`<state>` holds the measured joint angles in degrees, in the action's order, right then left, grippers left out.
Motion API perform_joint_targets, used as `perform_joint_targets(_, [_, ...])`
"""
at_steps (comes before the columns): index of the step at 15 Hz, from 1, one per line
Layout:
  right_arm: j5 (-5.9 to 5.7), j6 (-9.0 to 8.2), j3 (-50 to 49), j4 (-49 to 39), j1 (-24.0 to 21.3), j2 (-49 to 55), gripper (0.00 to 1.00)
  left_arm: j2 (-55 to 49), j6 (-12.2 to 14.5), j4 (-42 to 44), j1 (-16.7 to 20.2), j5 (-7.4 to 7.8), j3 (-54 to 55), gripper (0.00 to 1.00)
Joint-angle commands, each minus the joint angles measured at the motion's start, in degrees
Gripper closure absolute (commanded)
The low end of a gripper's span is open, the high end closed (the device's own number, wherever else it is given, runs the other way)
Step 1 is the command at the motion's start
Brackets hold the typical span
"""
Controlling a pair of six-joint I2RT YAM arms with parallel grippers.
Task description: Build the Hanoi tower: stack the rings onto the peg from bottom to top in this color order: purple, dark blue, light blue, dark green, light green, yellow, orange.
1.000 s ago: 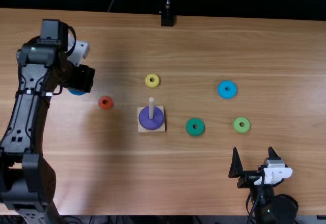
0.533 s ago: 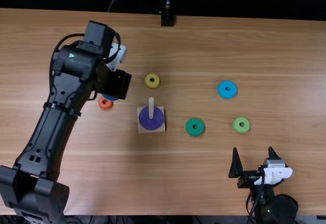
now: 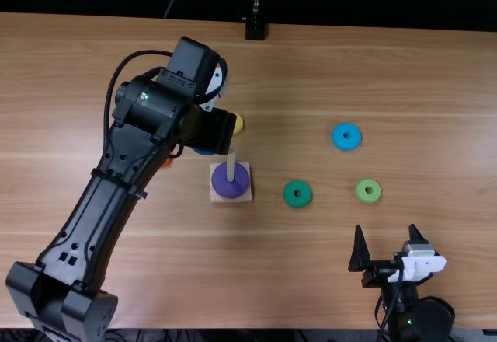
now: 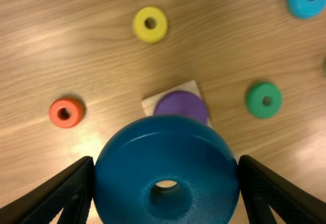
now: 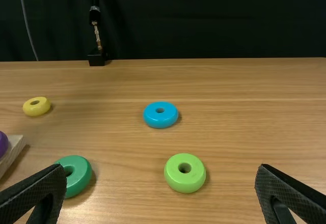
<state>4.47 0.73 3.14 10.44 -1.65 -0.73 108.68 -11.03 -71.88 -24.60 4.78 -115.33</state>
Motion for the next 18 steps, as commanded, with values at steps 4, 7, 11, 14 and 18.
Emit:
perform_joint_targets(4, [0.80,-0.42,-2.43,4.71,-0.37,0.73,0.00,-0.84,-4.06,0.16,-3.44,-0.03,-2.71,1.00])
perform_joint_targets(7, [0.80,-0.42,-2.43,4.71,-0.37,0.73,0.00,0.04,-4.06,0.05,-4.05,-0.14,-2.53,1.00])
perform_joint_targets(11, [0.80,-0.42,-2.43,4.71,-0.37,0.73,0.00,0.30,-4.06,0.26,-5.02,-0.03,-2.18,1.00])
perform_joint_targets(14, [0.80,-0.42,-2.43,4.71,-0.37,0.73,0.00,1.36,-4.06,0.26,-5.19,-0.03,-1.92,1.00])
perform_joint_targets(18, [0.80,-0.42,-2.43,4.71,-0.37,0.73,0.00,1.62,-4.06,0.26,-5.28,0.08,-1.13,1.00])
